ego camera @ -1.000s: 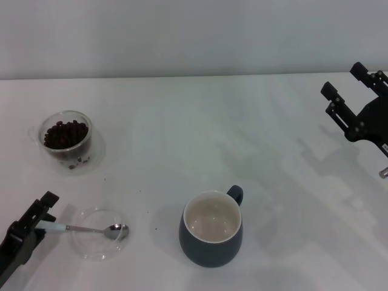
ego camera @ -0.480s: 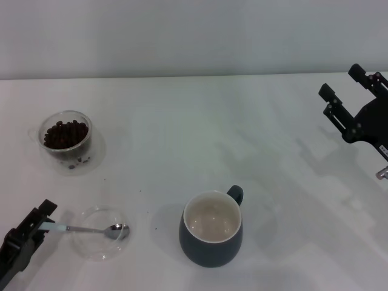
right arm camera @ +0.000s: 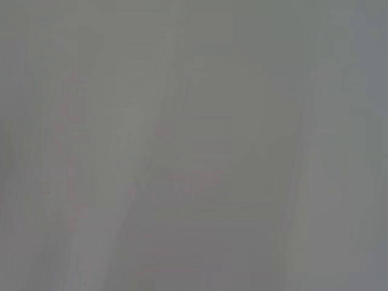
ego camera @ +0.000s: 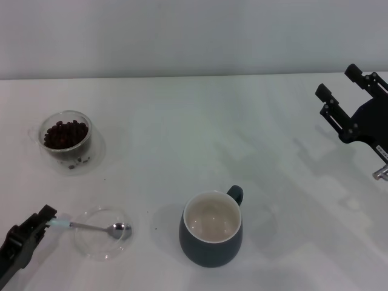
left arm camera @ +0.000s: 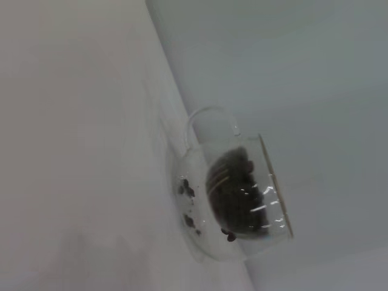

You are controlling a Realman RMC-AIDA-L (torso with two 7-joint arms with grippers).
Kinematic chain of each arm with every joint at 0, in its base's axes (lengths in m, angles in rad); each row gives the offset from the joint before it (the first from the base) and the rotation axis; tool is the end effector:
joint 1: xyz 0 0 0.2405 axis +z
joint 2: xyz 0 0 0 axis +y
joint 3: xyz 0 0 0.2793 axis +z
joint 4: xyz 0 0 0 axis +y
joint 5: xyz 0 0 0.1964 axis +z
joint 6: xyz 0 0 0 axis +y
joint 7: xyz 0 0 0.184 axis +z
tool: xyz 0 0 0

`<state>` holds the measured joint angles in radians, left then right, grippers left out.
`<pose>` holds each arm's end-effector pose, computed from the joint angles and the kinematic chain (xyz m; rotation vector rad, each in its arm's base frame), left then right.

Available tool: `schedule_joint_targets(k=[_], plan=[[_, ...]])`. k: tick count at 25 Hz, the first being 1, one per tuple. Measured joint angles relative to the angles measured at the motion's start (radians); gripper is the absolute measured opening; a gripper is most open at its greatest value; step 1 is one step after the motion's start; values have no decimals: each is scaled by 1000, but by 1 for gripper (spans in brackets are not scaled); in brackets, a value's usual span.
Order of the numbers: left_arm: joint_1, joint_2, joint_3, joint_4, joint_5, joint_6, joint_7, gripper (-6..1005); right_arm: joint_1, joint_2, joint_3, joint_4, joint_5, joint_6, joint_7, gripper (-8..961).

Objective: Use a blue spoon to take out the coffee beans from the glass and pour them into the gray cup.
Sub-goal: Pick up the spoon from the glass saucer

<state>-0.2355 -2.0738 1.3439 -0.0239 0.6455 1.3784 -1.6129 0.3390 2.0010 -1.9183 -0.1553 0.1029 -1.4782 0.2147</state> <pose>-0.3659 0.2519 -0.0728 -1.4363 -1.8902 -1.3414 0.3056 0.3270 -0.0020 -1.8393 0.1701 0.8469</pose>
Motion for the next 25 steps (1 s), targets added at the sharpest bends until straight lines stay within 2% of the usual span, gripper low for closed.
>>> schedule_joint_targets(k=[7,15,25], plan=[[-1,1,0,5,1,-35,-6,132,2,0,-8,-5,0,1,0,630],[11,3,2,53,6,-11,23,131,2,1,-6,-5,0,3,0,630],[13,10,0,56,6,15,34,132,-2,1,-9,-10,0,2,0,626]])
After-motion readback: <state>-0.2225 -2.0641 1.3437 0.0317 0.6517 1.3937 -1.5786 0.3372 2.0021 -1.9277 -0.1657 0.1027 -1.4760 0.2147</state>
